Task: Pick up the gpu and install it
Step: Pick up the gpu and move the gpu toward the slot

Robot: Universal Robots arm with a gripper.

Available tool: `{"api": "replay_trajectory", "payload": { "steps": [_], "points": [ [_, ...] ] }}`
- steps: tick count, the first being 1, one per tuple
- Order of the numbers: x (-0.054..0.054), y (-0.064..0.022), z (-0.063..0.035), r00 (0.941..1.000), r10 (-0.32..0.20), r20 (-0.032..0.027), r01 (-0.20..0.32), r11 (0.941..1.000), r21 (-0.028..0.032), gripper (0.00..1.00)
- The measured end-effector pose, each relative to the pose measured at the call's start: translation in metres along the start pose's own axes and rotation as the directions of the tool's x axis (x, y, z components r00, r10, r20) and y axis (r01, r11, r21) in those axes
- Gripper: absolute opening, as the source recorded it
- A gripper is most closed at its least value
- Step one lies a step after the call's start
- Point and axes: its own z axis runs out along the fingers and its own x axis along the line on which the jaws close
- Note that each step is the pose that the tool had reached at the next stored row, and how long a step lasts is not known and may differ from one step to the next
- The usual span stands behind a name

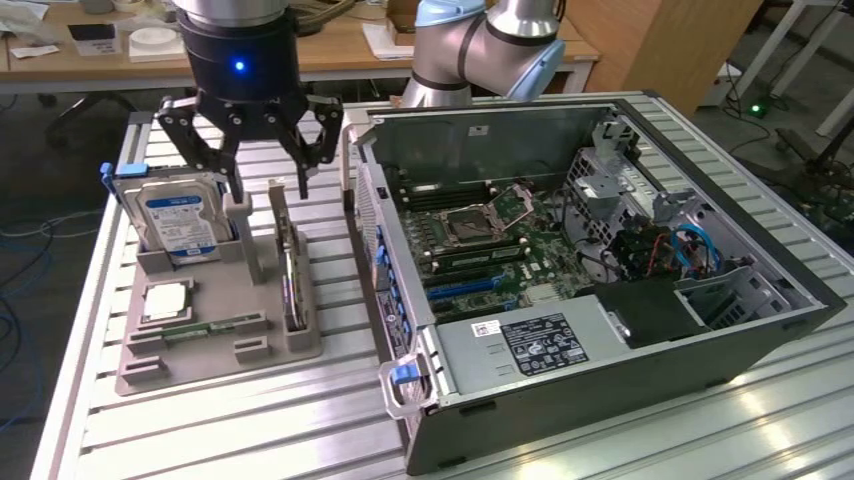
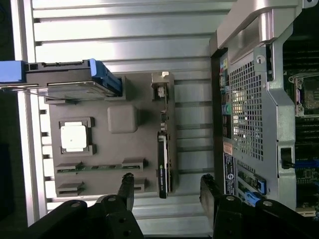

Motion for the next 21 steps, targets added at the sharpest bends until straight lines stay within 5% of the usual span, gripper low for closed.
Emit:
{"api": "replay_trajectory", "payload": {
  "steps": [21],
  "points": [
    [0.000,-0.0013,0.0278,1.0000,0.000,0.0000,0.000,1.0000,0.0008,0.65]
  ]
}}
